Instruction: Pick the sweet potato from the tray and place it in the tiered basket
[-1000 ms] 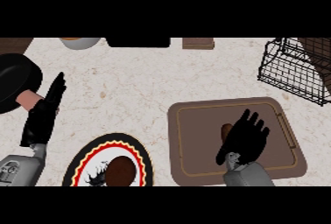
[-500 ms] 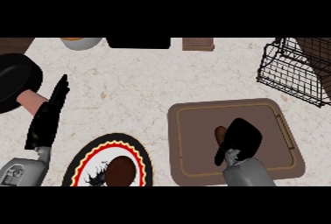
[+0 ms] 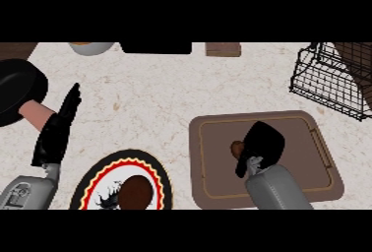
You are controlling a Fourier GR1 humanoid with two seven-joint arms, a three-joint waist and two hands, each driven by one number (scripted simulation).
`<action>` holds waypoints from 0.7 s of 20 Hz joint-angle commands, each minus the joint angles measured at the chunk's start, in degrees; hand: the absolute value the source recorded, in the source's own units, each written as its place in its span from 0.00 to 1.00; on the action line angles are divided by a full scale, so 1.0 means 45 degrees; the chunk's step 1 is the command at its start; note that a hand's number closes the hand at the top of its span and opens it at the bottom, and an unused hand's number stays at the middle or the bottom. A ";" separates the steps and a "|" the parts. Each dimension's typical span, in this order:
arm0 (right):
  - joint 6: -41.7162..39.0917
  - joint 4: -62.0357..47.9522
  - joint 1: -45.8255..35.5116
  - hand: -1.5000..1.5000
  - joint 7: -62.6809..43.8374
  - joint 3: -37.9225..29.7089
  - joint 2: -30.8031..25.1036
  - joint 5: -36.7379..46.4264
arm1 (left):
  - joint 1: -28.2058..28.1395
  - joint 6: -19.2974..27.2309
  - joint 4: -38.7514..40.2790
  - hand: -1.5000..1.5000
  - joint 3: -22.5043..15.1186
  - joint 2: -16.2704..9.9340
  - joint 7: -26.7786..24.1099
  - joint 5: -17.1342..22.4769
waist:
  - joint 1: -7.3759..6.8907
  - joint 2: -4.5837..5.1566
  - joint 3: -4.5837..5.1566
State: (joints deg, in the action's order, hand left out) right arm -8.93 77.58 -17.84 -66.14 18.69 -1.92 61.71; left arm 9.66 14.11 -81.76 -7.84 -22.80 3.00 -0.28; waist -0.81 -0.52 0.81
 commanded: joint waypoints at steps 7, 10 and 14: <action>0.2479 -0.4566 -0.6375 1.00 0.2566 -0.2959 0.0420 -0.2786 | 0.0367 -0.0365 0.0267 0.50 0.0114 -0.0023 -0.0232 -0.0040 | -0.0561 0.0323 -0.0190; 0.5053 -0.4683 -0.7006 1.00 0.2690 -0.3202 0.0423 -0.2356 | 0.0755 -0.0333 0.0068 0.50 -0.0077 0.0131 0.0114 -0.0132 | -0.0699 0.0345 -0.0201; 0.7076 -0.5242 -0.8032 1.00 0.2974 -0.3213 0.0137 -0.0599 | 0.0781 -0.0501 0.0711 0.50 0.0414 -0.0149 -0.0165 0.0000 | -0.0397 0.0319 -0.0173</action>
State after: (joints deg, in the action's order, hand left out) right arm 13.15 57.28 -49.46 -53.63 5.09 -0.63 54.36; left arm 12.69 12.58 -79.85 -7.18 -22.73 2.63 -0.67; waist -3.06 0.89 0.00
